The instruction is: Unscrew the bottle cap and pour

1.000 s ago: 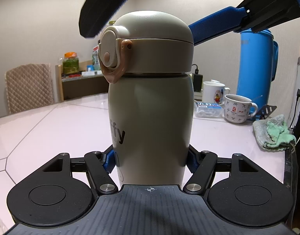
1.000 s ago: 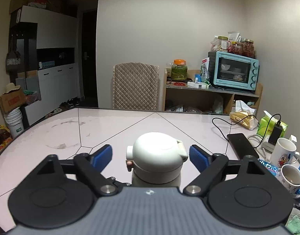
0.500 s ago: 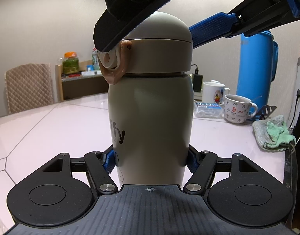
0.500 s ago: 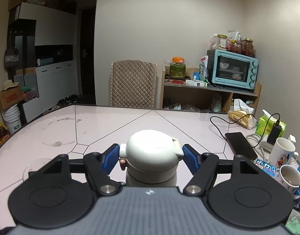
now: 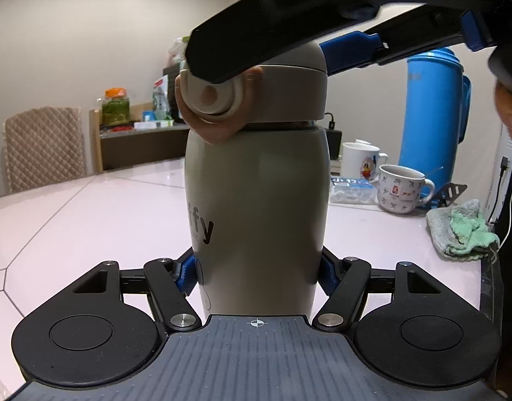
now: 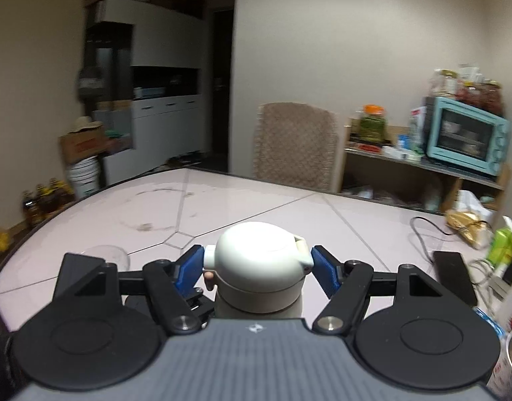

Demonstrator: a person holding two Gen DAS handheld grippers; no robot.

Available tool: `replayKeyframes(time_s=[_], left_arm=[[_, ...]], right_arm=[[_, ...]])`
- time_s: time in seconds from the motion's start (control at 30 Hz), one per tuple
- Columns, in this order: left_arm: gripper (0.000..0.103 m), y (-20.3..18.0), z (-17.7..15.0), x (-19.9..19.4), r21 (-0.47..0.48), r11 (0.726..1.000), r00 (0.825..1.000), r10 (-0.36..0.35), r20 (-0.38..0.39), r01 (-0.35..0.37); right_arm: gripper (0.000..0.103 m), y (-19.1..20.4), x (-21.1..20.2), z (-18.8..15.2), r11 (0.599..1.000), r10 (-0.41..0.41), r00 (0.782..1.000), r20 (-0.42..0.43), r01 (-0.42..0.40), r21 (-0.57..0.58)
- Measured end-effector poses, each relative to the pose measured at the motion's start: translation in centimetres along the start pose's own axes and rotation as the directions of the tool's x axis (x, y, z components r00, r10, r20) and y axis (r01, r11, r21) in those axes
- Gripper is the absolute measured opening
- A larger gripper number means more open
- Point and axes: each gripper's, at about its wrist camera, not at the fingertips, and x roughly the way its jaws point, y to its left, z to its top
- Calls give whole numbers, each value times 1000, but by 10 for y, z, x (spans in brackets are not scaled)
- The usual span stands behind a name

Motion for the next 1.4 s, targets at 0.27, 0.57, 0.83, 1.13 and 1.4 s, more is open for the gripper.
replayKeyframes(time_s=[0.27, 0.57, 0.83, 1.13, 1.4], left_arm=[[72, 1, 1, -1, 8, 1000, 1000, -2, 1, 2], [72, 1, 4, 0, 23, 1000, 1000, -2, -3, 2], [72, 1, 3, -2, 25, 1000, 1000, -1, -4, 1], [72, 0, 2, -2, 25, 1000, 1000, 3, -4, -2], [72, 0, 2, -3, 22, 1000, 1000, 6, -4, -6]], right_arm=[[72, -28, 1, -1, 978, 194, 981, 6, -193, -80], [73, -26, -2, -2, 976, 200, 979, 26, -197, -98], [87, -15, -11, -2, 988, 147, 987, 66, -142, -67], [91, 12, -37, -7, 990, -31, 991, 130, 13, 138], [91, 29, -29, -9, 961, -175, 981, 85, 151, 232]])
